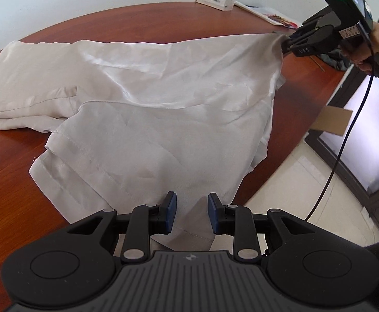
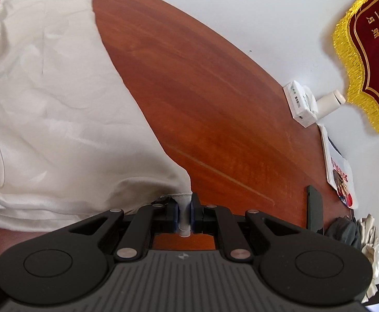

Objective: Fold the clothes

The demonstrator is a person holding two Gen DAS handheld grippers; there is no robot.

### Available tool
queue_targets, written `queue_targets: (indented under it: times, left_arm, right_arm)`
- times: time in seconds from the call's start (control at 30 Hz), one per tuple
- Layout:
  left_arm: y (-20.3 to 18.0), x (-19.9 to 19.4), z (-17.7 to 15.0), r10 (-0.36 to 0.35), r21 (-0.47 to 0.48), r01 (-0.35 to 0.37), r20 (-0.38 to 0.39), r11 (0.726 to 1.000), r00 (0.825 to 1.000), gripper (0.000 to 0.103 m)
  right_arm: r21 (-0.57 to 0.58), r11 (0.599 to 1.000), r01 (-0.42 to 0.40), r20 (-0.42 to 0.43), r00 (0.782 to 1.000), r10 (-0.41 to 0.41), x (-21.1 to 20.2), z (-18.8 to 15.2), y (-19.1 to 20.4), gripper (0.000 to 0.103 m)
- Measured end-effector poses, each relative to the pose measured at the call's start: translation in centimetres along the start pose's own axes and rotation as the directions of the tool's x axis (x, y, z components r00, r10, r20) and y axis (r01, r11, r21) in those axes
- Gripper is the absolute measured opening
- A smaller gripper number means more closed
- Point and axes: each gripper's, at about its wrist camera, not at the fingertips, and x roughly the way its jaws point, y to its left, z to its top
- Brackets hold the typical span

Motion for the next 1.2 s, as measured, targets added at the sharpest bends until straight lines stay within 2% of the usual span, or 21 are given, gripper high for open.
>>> queue_targets:
  times: [0.17, 0.2, 0.27, 0.33, 0.4, 0.43, 0.67, 0.9, 1.0, 1.1, 1.2]
  left_arm:
    - [1.4, -0.3, -0.3, 0.036, -0.038, -0.036, 0.015, 0.999, 0.999, 0.026]
    - [1.9, -0.5, -0.4, 0.044, -0.054, -0.043, 0.022, 0.998, 0.999, 0.026]
    - [2.2, -0.9, -0.8, 0.054, -0.075, -0.052, 0.029, 0.996, 0.998, 0.026]
    - [2.8, -1.5, -0.6, 0.067, -0.099, -0.063, 0.036, 0.993, 0.997, 0.027]
    - [3.9, -2.4, -0.7, 0.086, -0.127, -0.080, 0.045, 0.989, 0.995, 0.029]
    - [3.9, -3.1, -0.7, 0.095, -0.139, -0.088, 0.048, 0.986, 0.994, 0.030]
    - [6.6, -7.0, -1.2, 0.180, -0.227, -0.158, 0.078, 0.961, 0.981, 0.032]
    - [9.5, -10.1, -1.9, 0.267, -0.297, -0.227, 0.104, 0.927, 0.958, 0.032]
    - [10.5, -11.0, -2.0, 0.304, -0.312, -0.259, 0.103, 0.914, 0.947, 0.032]
    - [11.6, -11.5, -1.9, 0.322, -0.329, -0.274, 0.098, 0.903, 0.942, 0.032]
    - [13.2, -12.3, -1.4, 0.342, -0.345, -0.290, 0.099, 0.893, 0.935, 0.032]
  right_arm:
    - [0.060, 0.996, -0.070, 0.002, 0.998, 0.070, 0.4, 0.7, -1.6, 0.014]
    - [0.083, 0.992, -0.091, 0.003, 0.996, 0.091, 0.4, 0.8, -1.8, 0.022]
    - [0.115, 0.986, -0.117, 0.007, 0.993, 0.117, 0.0, 0.7, -1.9, 0.030]
    - [0.124, 0.985, -0.123, 0.010, 0.992, 0.123, -0.5, 0.6, -1.6, 0.037]
    - [0.130, 0.984, -0.125, 0.023, 0.992, 0.123, -1.3, 0.3, -1.1, 0.051]
    - [0.134, 0.983, -0.124, 0.029, 0.992, 0.122, -1.7, 0.2, -0.8, 0.053]
    - [0.195, 0.971, -0.139, 0.061, 0.990, 0.130, -3.9, -0.5, 0.4, 0.055]
    - [0.242, 0.960, -0.144, 0.080, 0.989, 0.128, -6.1, -1.7, 2.1, 0.055]
    - [0.264, 0.950, -0.167, 0.099, 0.984, 0.145, -7.3, -2.2, 2.7, 0.055]
    - [0.311, 0.923, -0.227, 0.130, 0.972, 0.196, -8.6, -2.3, 3.3, 0.055]
    - [0.315, 0.918, -0.240, 0.145, 0.968, 0.203, -9.7, -2.2, 4.1, 0.055]
